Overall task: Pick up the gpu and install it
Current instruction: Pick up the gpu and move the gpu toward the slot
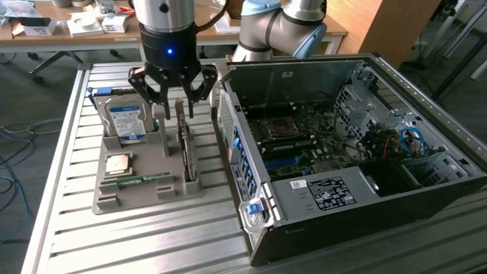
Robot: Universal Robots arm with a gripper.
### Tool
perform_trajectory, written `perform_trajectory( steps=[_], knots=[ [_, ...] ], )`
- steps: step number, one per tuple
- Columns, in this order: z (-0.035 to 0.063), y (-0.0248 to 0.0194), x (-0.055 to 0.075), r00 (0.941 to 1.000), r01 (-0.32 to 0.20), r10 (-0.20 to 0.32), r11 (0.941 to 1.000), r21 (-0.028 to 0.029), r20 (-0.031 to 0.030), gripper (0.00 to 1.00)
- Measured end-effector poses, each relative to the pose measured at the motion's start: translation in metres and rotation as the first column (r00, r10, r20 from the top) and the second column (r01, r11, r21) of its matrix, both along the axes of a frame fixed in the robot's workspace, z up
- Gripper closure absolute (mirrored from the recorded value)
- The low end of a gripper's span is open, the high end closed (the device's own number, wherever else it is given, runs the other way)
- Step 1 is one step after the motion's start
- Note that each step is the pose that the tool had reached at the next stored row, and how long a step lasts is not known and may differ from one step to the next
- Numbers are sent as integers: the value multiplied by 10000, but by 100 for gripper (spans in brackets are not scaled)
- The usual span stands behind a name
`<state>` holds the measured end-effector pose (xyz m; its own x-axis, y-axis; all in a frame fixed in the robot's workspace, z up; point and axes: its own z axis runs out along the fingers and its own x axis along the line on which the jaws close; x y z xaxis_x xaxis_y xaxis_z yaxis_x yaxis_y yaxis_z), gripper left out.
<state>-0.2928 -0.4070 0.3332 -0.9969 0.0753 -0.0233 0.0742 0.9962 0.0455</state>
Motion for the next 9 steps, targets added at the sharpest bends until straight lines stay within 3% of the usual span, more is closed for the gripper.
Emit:
perform_trajectory(
  steps=[9],
  knots=[
    [-123, 0, 0, 10000, 0, 0, 10000, 0, 0, 53]
  ],
)
